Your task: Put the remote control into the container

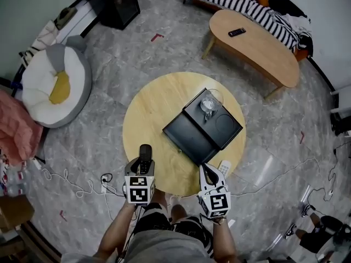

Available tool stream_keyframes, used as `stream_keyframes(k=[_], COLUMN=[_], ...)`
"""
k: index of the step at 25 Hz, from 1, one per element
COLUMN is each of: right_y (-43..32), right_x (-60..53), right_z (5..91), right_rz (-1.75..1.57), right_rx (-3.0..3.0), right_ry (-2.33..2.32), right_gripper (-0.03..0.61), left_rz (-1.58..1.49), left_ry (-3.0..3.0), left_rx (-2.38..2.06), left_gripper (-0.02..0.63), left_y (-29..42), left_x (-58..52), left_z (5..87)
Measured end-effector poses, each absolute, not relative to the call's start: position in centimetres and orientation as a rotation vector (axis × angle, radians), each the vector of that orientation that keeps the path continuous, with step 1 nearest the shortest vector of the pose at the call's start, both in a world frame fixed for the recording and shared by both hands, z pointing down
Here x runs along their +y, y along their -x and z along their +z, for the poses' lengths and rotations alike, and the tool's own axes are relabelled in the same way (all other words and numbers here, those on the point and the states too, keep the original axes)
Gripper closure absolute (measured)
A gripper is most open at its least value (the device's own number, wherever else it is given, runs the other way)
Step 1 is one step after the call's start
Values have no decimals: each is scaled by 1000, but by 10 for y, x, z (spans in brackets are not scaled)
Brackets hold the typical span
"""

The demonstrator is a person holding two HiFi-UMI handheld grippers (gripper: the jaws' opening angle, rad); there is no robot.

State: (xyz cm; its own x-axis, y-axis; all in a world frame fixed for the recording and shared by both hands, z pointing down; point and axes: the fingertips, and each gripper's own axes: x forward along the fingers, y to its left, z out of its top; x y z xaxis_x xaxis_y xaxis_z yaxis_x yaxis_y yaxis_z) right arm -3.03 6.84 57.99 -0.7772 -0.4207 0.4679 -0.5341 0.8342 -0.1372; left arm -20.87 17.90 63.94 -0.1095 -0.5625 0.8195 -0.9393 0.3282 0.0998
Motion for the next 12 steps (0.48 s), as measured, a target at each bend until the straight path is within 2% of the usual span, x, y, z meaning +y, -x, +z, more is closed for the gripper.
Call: stream_keyframes(k=[12], right_y=[7], right_x=[65], right_z=[536], right_rz=[327], right_rx=[-2624], right_ry=[-827], right_gripper=[571], left_rz=[617], left_ry=[-1543], left_rx=[-1804], left_gripper=[413], left_y=[188], left_x=[149], left_z=[567])
